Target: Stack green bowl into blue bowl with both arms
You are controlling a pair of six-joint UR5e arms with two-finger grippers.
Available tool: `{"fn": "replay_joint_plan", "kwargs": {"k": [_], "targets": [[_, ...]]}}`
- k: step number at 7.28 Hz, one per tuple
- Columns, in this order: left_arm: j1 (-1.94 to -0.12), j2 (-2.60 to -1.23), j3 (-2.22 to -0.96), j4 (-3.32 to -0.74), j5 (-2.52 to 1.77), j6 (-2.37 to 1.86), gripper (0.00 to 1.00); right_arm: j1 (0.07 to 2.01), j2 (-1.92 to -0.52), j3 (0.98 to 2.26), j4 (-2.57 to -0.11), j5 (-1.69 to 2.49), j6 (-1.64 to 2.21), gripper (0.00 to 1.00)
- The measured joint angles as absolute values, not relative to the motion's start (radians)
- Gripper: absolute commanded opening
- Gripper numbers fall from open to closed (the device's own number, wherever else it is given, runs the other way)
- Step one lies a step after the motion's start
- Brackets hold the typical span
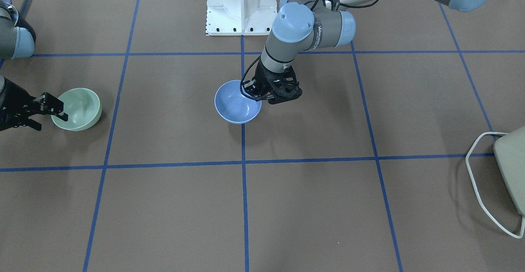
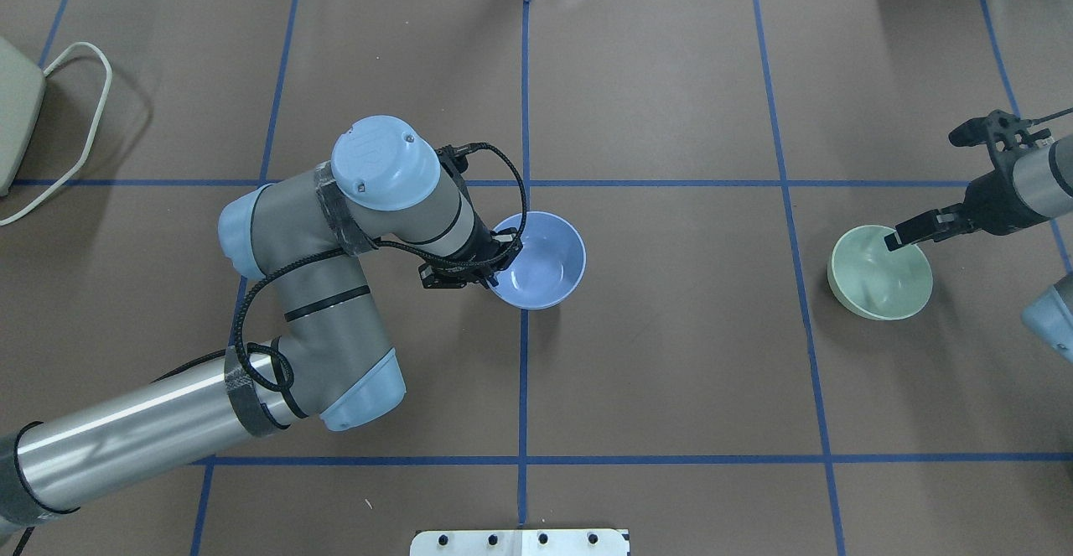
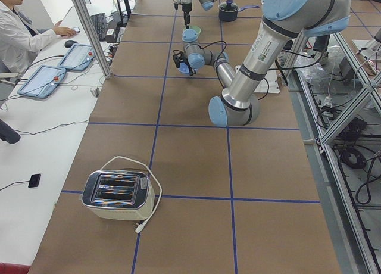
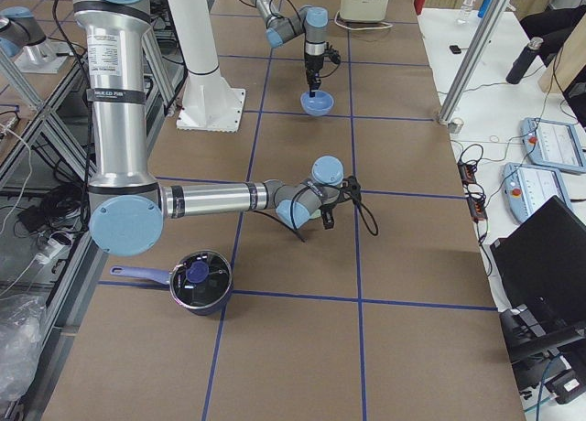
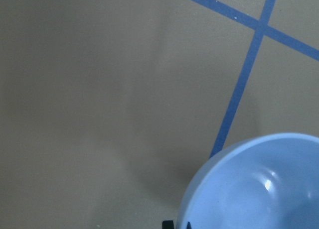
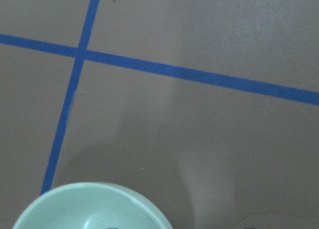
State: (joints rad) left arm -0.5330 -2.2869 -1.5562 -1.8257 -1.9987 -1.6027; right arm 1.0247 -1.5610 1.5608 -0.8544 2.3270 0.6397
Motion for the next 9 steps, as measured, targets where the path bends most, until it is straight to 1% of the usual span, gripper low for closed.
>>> {"fn": "replay_joint_plan", "kwargs": {"k": [2,5,6,7,8,9], "targets": [[-0.536,-2.287,-1.535,-1.836,-1.988,-1.599,0.06,1.025,-1.563,1.562,-0.854,2.327,0.640,0.88],[-0.537,-2.278,-1.517,-1.868,-1.987,-1.587,0.07,1.024,-1.564,1.562,-0.854,2.327,0.640,0.88],[-0.537,-2.273,-1.511,-1.884,-1.987,-1.587,0.14,1.024,-1.564,1.562,-0.854,2.327,0.640,0.88],[-0.537,-2.270,-1.505,-1.892,-1.986,-1.586,0.22,1.023,-1.564,1.562,-0.854,2.327,0.640,0.88],[-0.537,-2.269,-1.503,-1.899,-1.986,-1.586,0.59,1.023,-1.563,1.563,-0.854,2.327,0.640,0.88],[-0.537,-2.268,-1.502,-1.905,-1.986,-1.586,0.88,1.023,-1.563,1.563,-0.854,2.327,0.640,0.88]]}}
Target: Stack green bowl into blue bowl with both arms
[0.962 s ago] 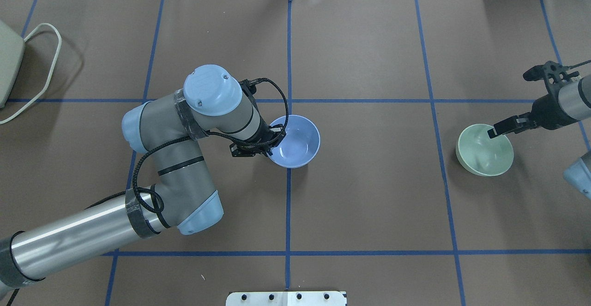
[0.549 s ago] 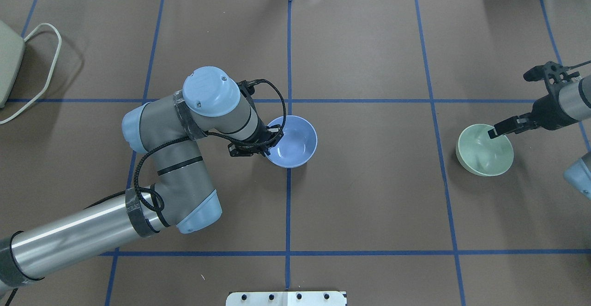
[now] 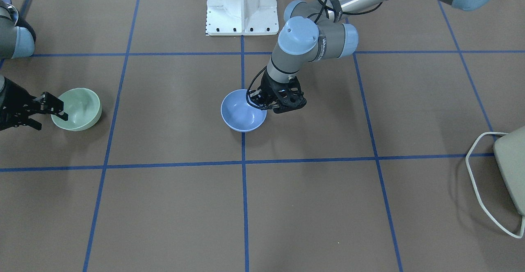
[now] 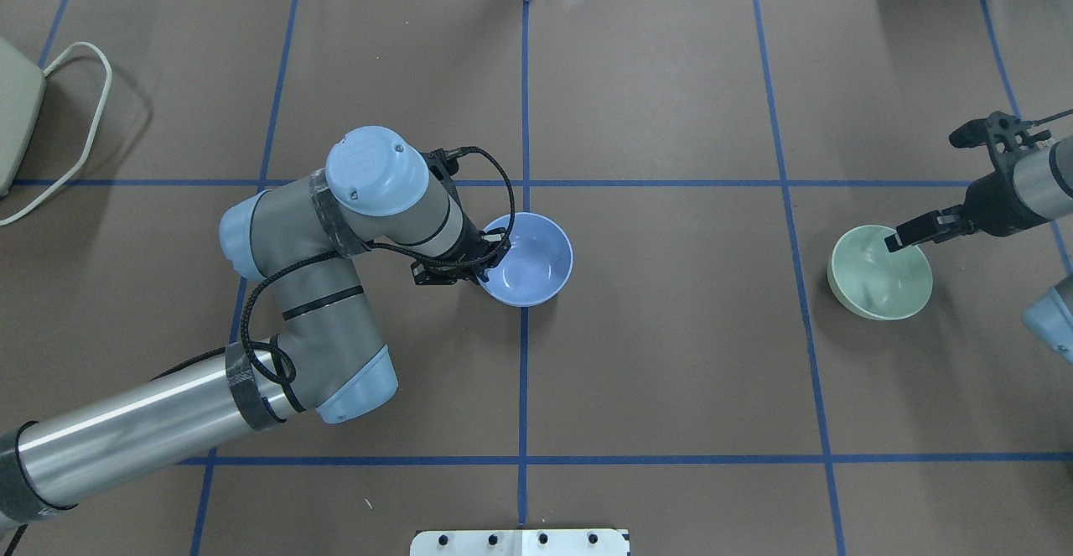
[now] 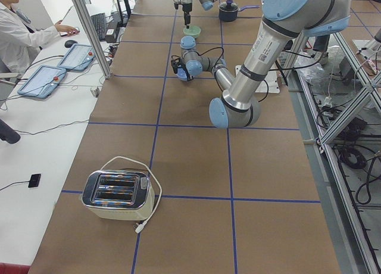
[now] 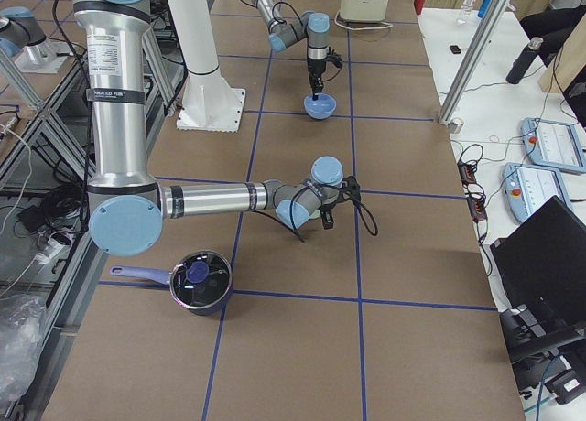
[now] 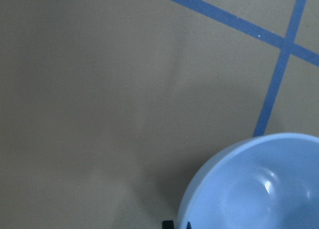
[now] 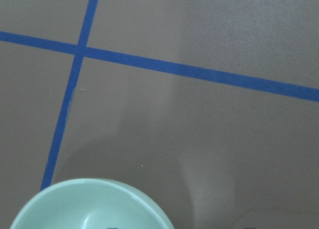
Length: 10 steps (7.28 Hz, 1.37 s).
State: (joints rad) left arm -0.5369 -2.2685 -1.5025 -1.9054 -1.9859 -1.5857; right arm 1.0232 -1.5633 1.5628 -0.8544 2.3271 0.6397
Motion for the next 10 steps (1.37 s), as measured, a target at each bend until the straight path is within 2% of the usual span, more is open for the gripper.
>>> {"fn": "replay_joint_plan", "kwargs": {"k": [2,3,6,9,10], "targets": [[-0.537,-2.269,-1.510,-1.911,-1.967,-1.585,0.93,1.023,-1.563,1.563,-0.854,2.327,0.640,0.76],[-0.541,-2.269,-1.519,-1.911,-1.958,-1.585,0.93,1.023,-1.563,1.564,-0.854,2.327,0.639,0.75],[-0.592,-2.267,-1.585,-1.899,-1.982,-1.585,0.93,1.014,-1.564,1.570,-0.854,2.327,0.636,0.60],[-0.698,-2.267,-1.613,-1.896,-2.105,-1.586,0.93,0.996,-1.568,1.571,-0.854,2.323,0.632,0.23],[-0.714,-2.267,-1.617,-1.896,-2.118,-1.586,0.93,0.994,-1.569,1.571,-0.854,2.323,0.630,0.19]]}}
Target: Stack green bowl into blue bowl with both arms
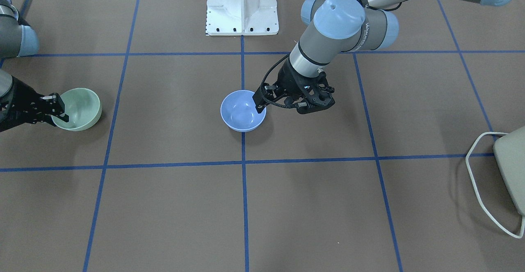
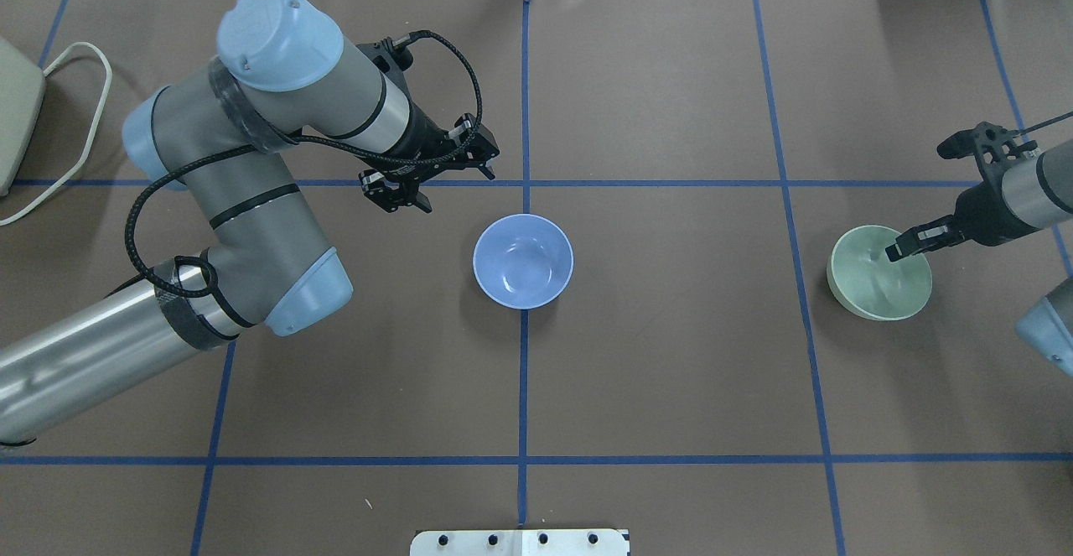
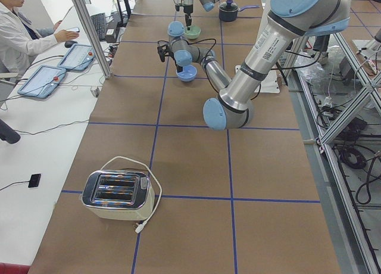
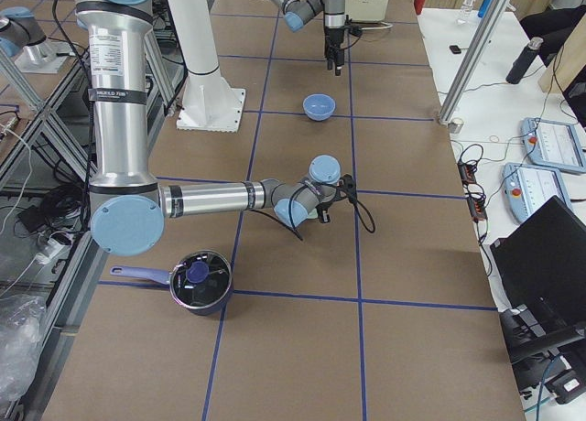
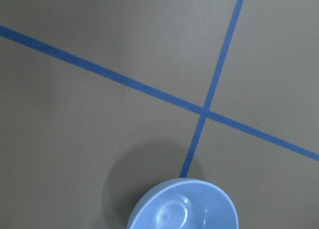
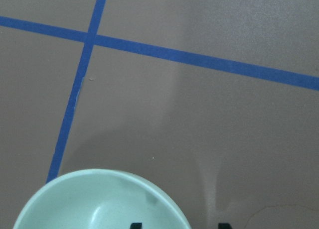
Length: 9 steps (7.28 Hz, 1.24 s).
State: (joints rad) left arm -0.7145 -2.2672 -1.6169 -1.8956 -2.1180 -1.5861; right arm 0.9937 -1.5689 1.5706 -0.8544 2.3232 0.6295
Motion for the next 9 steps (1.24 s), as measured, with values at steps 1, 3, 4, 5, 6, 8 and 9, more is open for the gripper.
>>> {"fn": "replay_joint_plan", "kwargs": {"k": [1,3,4,5,6,8,9], "targets": [[-0.726,-2.267,-1.621,-1.890,-2.124,-1.586,0.93,0.993,-1.569,1.570,-0.854,2.323,0.627,0.17],[-0.736,-2.267,-1.625,-1.876,-2.127,-1.585,0.93,0.991,-1.578,1.563,-0.819,2.321,0.625,0.13],[-0.737,-2.267,-1.625,-1.874,-2.127,-1.585,0.93,0.991,-1.583,1.560,-0.801,2.320,0.625,0.12],[-0.738,-2.267,-1.625,-1.872,-2.128,-1.585,0.93,0.991,-1.586,1.559,-0.793,2.320,0.626,0.12],[-0.738,-2.267,-1.625,-1.871,-2.127,-1.585,0.93,0.991,-1.587,1.559,-0.789,2.320,0.627,0.12],[-0.743,-2.267,-1.625,-1.870,-2.129,-1.584,0.93,0.991,-1.585,1.567,-0.787,2.327,0.633,0.12],[-0.759,-2.263,-1.628,-1.866,-2.148,-1.574,0.93,0.991,-1.579,1.573,-0.788,2.333,0.636,0.12]]}}
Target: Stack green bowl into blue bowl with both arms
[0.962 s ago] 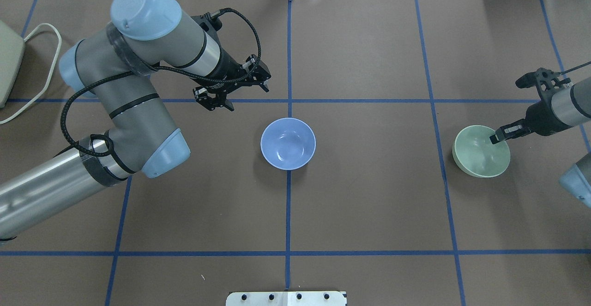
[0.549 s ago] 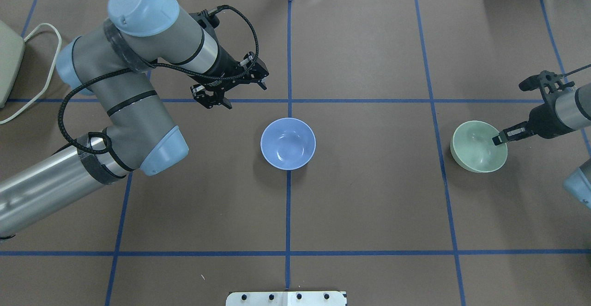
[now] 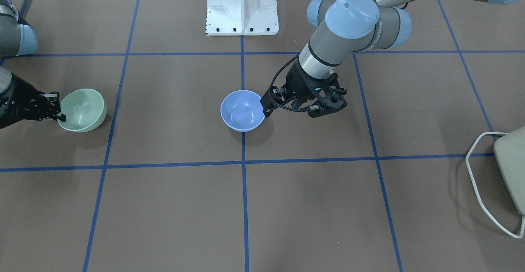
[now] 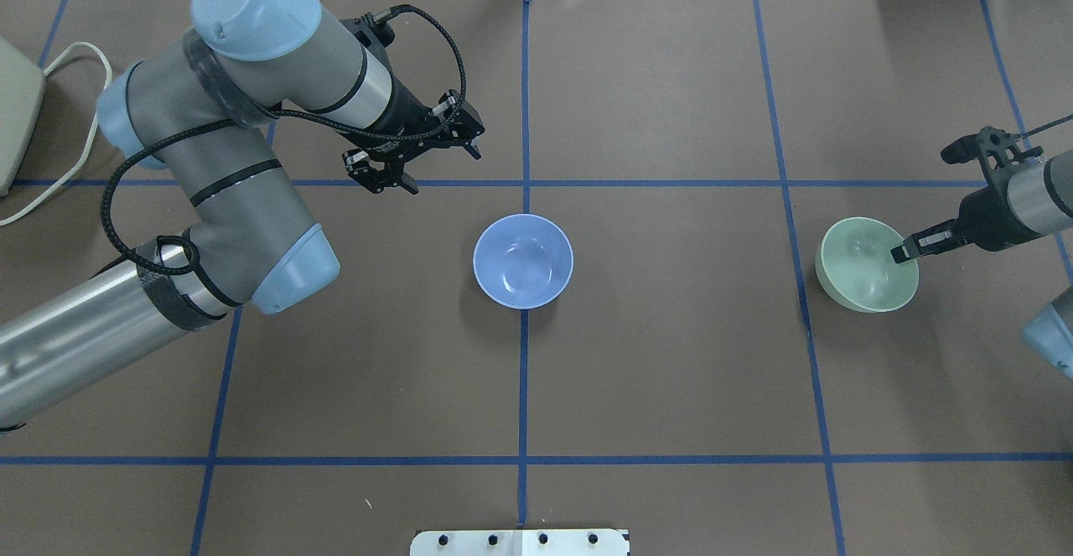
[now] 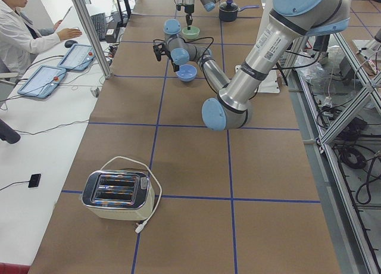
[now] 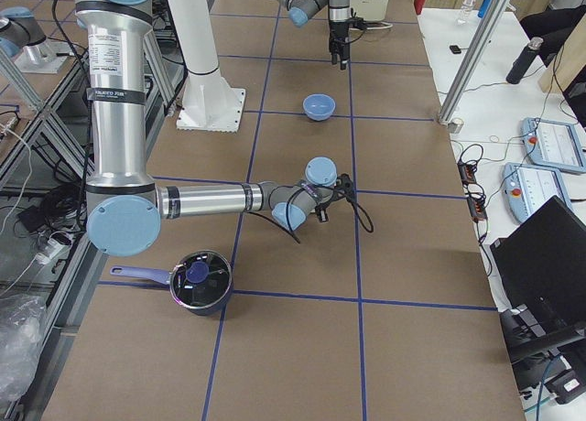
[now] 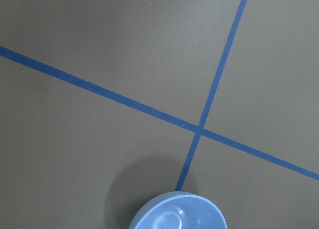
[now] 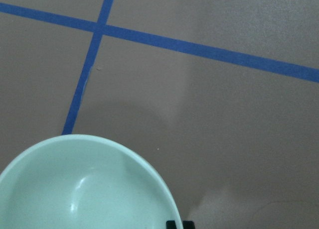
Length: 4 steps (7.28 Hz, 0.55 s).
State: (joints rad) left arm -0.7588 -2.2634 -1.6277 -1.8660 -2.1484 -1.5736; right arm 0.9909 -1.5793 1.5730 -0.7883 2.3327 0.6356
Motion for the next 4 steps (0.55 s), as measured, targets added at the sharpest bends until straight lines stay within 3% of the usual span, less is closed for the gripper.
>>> {"fn": "replay_joint_plan", "kwargs": {"k": [4], "targets": [[-0.864,-2.149,-1.732,-1.764,-2.243,-1.310,0.94,0.992,-1.496,1.627,-0.850,2.346,0.724,0.12]]}}
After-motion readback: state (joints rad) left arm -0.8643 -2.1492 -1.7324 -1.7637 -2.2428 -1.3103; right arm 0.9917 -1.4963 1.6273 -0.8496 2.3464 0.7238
